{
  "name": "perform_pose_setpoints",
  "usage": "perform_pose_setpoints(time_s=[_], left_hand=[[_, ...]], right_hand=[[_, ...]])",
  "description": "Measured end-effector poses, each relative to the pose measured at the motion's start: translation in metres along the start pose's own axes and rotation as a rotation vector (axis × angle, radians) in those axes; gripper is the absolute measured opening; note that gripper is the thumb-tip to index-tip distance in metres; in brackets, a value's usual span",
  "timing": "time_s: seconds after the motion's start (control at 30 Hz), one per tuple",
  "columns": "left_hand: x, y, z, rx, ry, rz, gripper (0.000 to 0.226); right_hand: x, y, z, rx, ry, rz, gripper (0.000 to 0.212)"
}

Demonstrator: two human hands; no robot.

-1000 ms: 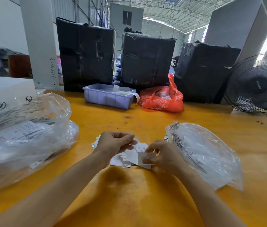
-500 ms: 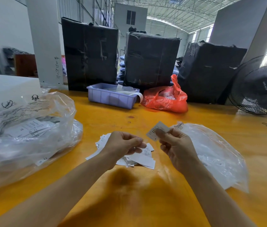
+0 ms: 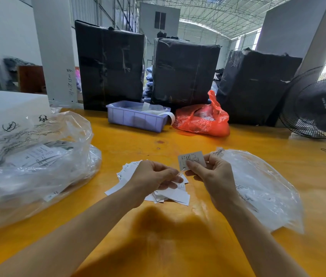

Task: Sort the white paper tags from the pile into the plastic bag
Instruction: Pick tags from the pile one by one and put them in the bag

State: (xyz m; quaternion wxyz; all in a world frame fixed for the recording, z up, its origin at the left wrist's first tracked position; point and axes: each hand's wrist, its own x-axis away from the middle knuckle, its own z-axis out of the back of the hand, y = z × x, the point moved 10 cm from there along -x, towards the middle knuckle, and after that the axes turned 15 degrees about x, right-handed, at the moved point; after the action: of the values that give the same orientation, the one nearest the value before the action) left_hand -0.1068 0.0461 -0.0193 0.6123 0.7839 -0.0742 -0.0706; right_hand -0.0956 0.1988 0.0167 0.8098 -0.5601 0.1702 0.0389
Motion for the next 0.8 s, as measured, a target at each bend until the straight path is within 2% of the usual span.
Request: perform_pose_setpoints(time_s=[0.37,0.63,0.8], left_hand=[[0.003,-0.007,-0.003,0.105,-0.05,0.1,0.008],[0.001,-0.002,0.01,0.185,0.056,0.073,0.009],[0.001,-0.004,0.009,0.198,0.052,0.076,0.008]], right_hand=[[0.002,-0.001,-0.006,-0.038,-0.028,0.02,0.008],[0.004,0.009,-0.02,0.049,-0.188,-0.059,0.015],[0.002,0.011,-0.018,0.038,-0.172,-0.077,0.014]])
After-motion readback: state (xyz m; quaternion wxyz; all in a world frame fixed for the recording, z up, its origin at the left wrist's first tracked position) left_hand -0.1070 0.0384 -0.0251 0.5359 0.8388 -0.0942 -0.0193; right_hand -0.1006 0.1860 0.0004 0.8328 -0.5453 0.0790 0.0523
